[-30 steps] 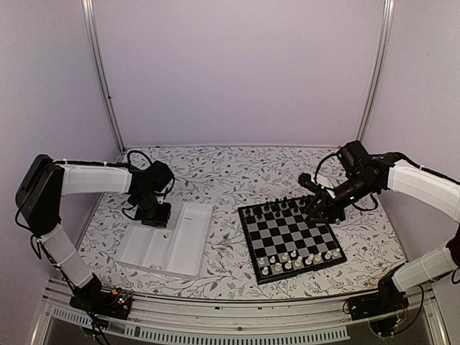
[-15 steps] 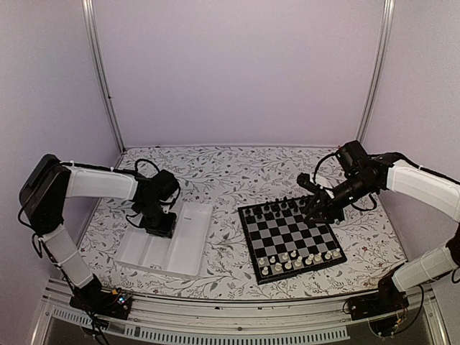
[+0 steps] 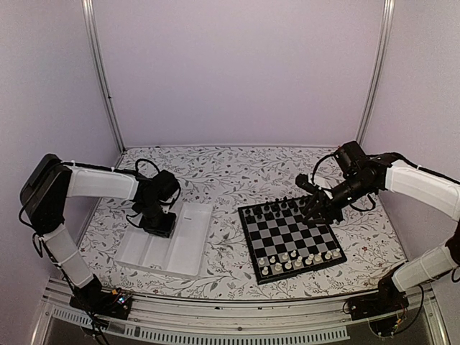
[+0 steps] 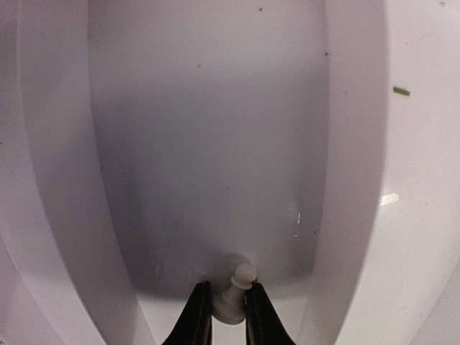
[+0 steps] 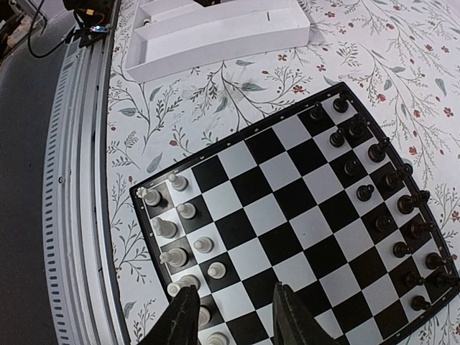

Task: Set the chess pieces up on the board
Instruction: Pick up the chess piece from the storage box, then place the chess piece on the chessboard.

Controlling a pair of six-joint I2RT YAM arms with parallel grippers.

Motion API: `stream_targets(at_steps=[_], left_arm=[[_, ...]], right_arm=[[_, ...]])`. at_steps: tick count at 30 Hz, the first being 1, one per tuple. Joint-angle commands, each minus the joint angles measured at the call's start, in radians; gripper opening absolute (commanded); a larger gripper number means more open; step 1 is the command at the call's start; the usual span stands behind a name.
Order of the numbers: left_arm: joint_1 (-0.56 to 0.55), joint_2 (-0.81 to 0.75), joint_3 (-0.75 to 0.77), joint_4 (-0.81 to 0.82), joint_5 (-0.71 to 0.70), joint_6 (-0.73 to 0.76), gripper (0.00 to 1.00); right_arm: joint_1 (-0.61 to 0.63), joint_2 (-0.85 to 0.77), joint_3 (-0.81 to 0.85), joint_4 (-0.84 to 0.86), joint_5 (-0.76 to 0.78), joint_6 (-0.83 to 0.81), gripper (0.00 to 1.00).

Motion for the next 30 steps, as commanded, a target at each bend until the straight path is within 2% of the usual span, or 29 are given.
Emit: stream_targets(at_steps=[1,5,9,11,15,20,30], left_arm=[[-0.010,0.006,-0.004,-0.050,-0.023,-0.001,0.13],[-0.026,-0.118,0.008,-0.036,-0.062,0.054,0.11],[-0.114,-0.264,0.016,0.050,-0.101,0.124,0.11],[-0.183,-0.325,0.014,0.128,-0.098,0.154,0.12],[-0.343,-0.389,0.006,0.332,-0.103,0.204,0.12],[-0.481,-0.322,0.074,0.472,-0.160,0.248,0.13],[-0.587,-0.108,0.253,0.558,-0.190,0.323,0.13]], right_arm=[[0.010,0.017,0.040,0.022,-0.001,0.019,0.37],[0.010,0.036,0.137,0.049,0.027,0.064,0.38],[0.011,0.079,0.262,0.071,-0.007,0.145,0.42],[0.010,0.128,0.329,0.050,-0.082,0.198,0.43],[0.011,0.275,0.455,-0.031,-0.327,0.258,0.43],[0.023,0.389,0.480,-0.045,-0.497,0.314,0.43],[0.132,0.447,0.469,-0.036,-0.537,0.348,0.45]])
